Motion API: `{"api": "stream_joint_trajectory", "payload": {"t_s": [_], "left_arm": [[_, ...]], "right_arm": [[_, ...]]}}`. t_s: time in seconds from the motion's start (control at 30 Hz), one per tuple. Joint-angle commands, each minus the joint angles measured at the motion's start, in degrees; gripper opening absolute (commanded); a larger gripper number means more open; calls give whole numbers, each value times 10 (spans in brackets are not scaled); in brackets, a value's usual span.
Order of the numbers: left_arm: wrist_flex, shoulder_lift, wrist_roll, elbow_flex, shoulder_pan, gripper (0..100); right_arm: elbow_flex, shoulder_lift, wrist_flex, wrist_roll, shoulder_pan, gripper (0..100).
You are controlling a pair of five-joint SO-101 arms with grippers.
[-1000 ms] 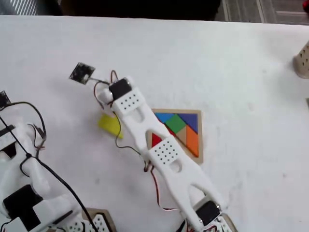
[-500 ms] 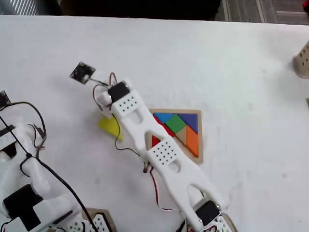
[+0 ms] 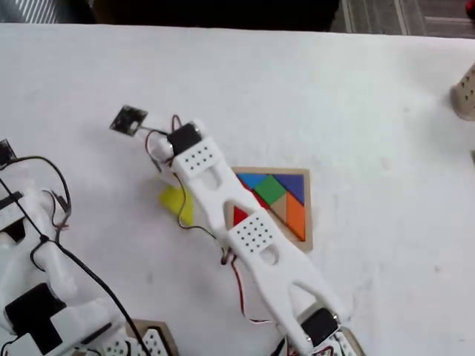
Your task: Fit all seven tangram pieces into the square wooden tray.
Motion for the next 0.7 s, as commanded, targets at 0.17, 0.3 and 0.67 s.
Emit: {"api": "stream_joint_trajectory", "payload": {"t_s": [0.17,0.3,0.67], "left_arm": [[-6,-24,5,-3,6,132],[-6,-24,5,-3,6,132],[-6,-24,5,-2,6,132]], "right_arm": [[140,-114,26,-34,1,17],[301,-233,22,-51,0,18],[724,-473,-139,-62,-4,18]]}}
